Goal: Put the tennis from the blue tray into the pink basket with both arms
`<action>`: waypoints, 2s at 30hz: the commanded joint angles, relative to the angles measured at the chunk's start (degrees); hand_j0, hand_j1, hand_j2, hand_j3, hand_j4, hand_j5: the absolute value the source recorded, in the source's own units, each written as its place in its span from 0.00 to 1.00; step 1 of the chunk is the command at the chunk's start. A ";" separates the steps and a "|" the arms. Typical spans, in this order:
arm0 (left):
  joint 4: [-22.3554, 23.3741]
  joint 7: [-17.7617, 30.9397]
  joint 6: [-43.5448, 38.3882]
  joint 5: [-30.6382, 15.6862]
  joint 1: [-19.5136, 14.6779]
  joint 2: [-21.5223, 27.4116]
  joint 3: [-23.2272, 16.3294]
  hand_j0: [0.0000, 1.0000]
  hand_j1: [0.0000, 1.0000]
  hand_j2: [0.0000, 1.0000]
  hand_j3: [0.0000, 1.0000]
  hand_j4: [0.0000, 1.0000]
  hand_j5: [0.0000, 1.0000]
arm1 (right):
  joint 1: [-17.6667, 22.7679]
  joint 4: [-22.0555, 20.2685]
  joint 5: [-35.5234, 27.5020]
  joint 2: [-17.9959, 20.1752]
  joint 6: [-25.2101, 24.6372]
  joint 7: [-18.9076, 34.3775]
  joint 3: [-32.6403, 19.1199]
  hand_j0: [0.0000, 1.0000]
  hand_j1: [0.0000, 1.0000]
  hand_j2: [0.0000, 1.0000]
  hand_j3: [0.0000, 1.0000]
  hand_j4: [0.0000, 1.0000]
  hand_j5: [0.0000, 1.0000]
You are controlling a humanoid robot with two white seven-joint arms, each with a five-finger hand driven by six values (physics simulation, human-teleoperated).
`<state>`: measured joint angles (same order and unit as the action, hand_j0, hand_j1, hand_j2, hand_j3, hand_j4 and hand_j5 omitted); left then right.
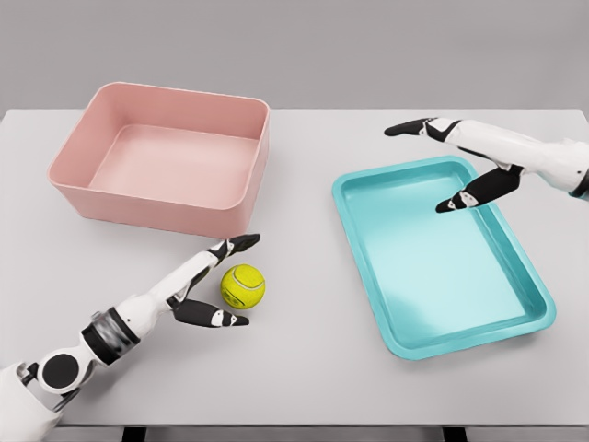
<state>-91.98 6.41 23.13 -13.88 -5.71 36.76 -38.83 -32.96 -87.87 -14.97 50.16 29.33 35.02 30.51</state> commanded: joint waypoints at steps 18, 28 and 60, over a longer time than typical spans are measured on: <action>0.66 -0.26 -0.19 -0.18 -0.26 -0.11 -0.46 0.62 0.62 0.62 0.62 0.62 0.62 | 0.09 -0.11 -0.41 -1.02 -0.59 -0.02 0.96 1.00 1.00 1.00 1.00 1.00 1.00; -1.97 -0.44 0.07 -0.71 0.17 0.33 -0.02 0.49 0.49 0.49 0.49 0.49 0.49 | 0.00 -0.19 -0.41 -1.02 -0.59 -0.02 1.22 1.00 1.00 1.00 1.00 1.00 1.00; -8.30 -0.44 5.17 -7.56 -9.49 2.62 3.93 0.49 0.49 0.49 0.49 0.49 0.49 | 0.09 -0.02 -0.41 -1.02 -0.68 -0.02 1.31 1.00 1.00 1.00 1.00 1.00 1.00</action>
<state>-100.54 6.01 28.79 -20.12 -15.82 39.29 -35.17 -32.87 -87.84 -14.96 49.07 28.79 35.02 31.84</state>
